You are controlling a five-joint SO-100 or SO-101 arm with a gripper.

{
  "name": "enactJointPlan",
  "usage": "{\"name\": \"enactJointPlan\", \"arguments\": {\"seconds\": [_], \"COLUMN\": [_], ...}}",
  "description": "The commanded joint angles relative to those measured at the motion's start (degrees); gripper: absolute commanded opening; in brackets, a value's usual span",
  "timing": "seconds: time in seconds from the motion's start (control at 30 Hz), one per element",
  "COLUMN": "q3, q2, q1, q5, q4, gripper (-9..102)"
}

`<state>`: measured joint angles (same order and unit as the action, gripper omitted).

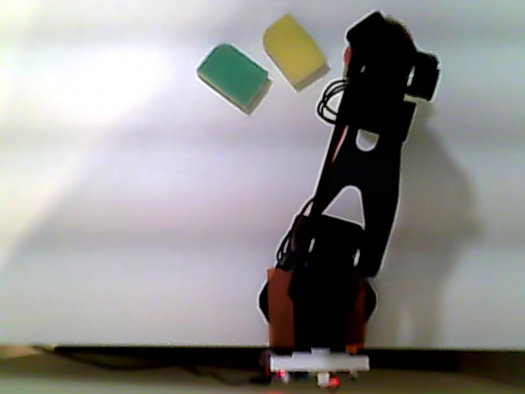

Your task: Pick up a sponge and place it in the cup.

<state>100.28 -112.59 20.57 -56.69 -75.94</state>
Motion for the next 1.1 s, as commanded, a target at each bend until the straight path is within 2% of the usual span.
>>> {"name": "enactJointPlan", "arguments": {"seconds": [0.0, 0.2, 0.53, 1.07], "q3": [1.0, 1.8, -1.8, -3.8], "q2": [-0.8, 0.6, 5.8, 6.5], "q1": [0.9, 1.6, 2.4, 2.6], "q5": [-0.4, -1.5, -5.6, -9.2], "q4": [-2.1, -5.9, -2.2, 2.6], "gripper": [0, 0, 4, 25]}}
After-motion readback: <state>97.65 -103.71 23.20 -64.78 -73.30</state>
